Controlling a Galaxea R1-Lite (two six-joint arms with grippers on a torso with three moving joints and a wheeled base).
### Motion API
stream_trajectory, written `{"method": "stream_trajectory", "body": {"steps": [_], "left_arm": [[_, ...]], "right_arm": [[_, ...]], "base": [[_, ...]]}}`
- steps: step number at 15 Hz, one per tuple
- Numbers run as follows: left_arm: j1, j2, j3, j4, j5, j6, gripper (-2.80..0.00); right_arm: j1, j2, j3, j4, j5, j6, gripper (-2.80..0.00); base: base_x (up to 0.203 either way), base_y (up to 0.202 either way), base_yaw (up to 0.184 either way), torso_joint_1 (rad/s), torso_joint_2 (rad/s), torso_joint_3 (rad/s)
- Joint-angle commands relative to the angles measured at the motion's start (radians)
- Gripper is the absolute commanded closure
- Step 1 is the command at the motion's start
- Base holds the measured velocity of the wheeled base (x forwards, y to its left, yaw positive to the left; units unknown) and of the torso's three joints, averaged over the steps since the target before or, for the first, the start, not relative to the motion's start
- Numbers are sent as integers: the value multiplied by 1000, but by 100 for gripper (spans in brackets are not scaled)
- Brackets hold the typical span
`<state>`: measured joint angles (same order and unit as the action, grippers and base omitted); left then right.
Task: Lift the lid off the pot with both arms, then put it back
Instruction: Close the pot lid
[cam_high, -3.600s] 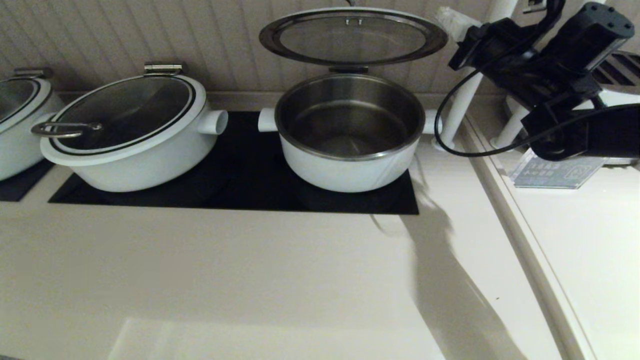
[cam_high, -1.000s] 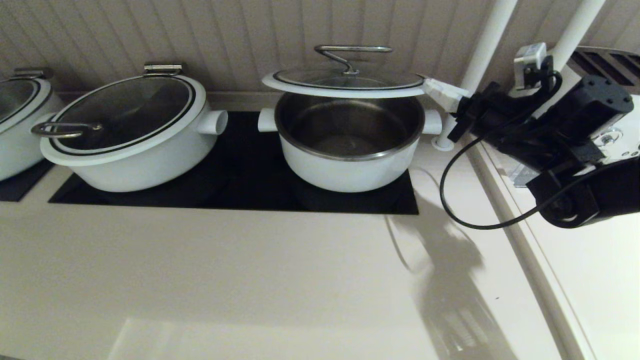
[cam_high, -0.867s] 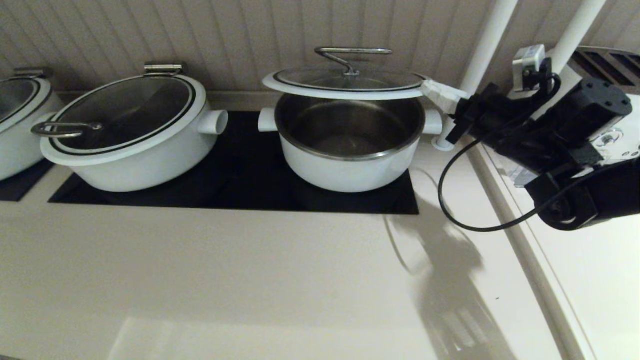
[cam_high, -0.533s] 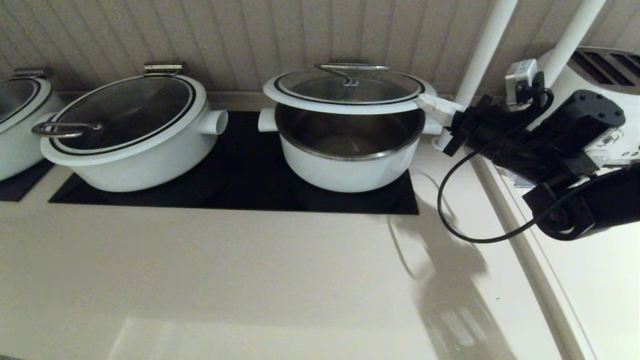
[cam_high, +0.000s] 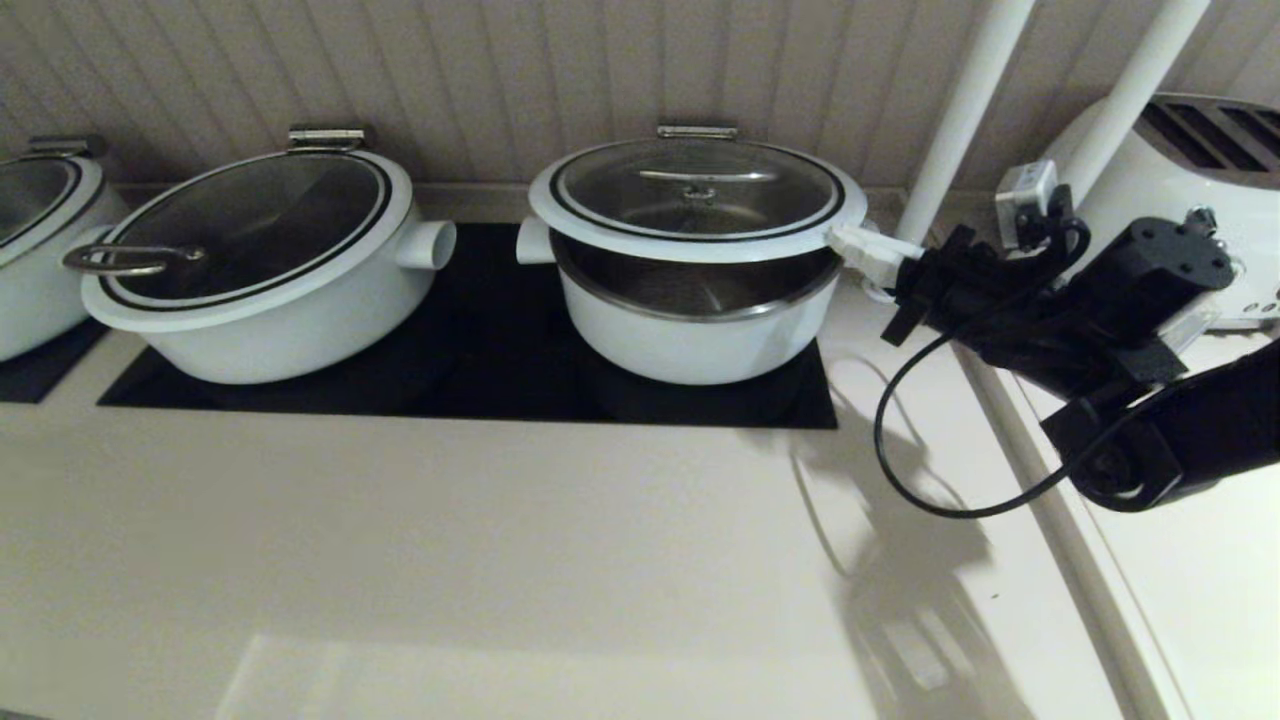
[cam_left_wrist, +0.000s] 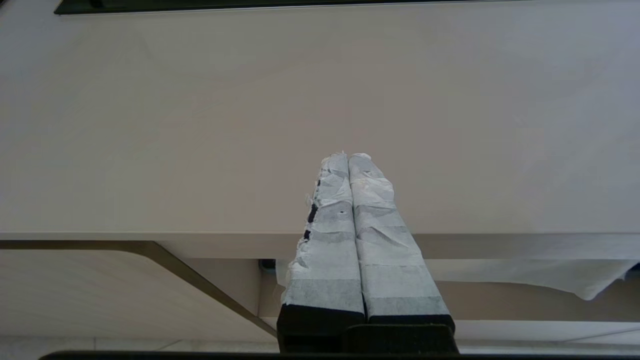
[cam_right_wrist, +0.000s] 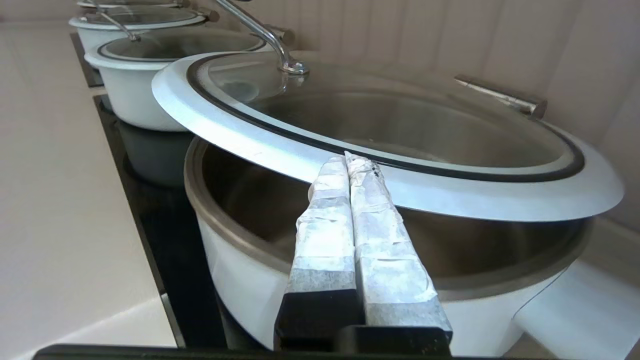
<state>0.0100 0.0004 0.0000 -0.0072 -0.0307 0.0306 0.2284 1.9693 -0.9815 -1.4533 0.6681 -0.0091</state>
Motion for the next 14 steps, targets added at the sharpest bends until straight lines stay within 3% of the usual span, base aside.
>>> {"method": "stream_trajectory", "body": {"steps": [1, 14], "left_arm": [[1, 0, 0, 0, 0, 0, 0], [1, 0, 0, 0, 0, 0, 0]], "right_arm": [[0, 22, 6, -14, 4, 0, 0], [0, 134, -3, -45, 1, -12, 0]], "base": [[0, 0, 0, 0, 0, 0], [0, 0, 0, 0, 0, 0]]}}
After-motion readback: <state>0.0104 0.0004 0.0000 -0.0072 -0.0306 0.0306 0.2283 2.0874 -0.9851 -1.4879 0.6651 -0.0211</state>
